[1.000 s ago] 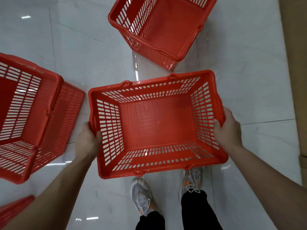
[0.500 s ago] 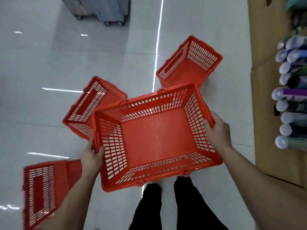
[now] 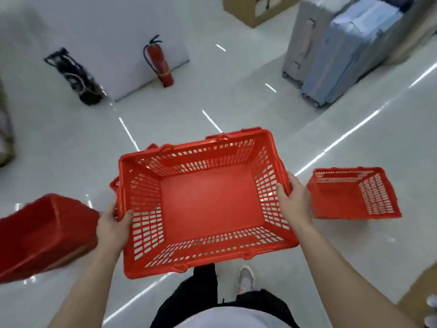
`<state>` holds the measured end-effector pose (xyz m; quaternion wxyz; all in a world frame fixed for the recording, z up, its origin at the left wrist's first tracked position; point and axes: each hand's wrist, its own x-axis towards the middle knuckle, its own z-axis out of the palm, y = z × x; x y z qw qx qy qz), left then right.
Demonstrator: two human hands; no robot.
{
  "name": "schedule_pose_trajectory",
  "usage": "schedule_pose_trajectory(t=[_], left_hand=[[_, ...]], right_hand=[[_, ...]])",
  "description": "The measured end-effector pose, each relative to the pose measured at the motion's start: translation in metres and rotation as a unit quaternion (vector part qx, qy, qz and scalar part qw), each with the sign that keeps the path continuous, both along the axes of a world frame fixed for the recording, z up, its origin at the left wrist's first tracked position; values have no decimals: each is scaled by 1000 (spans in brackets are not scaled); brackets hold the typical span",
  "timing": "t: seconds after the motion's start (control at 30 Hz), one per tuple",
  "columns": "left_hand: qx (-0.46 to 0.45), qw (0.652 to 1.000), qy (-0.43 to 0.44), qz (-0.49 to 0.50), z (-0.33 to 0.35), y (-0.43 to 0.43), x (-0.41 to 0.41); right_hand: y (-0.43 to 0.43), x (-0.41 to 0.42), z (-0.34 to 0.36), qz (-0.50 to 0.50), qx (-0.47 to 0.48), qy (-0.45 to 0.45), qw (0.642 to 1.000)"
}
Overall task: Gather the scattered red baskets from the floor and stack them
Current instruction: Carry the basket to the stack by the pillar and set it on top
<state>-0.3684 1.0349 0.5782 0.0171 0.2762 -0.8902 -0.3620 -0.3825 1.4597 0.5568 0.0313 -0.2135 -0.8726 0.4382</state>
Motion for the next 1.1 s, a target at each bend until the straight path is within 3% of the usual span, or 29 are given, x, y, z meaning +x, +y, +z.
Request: schedule_pose_trajectory(t=[0.2, 0.47, 0.83, 1.1], left_hand=[[78, 978, 34, 191, 21, -99, 121], [96, 923, 79, 364, 16, -224, 244], [118, 872, 98, 466, 13, -425, 338], [109, 871, 98, 469, 7, -556, 323]], right_hand=[[-128, -26, 39, 161, 7, 6, 987], [-336, -25, 60, 326, 49, -1, 944], [-611, 9, 68, 431, 54, 31, 900], [-750, -9, 57, 443, 49, 29, 895]])
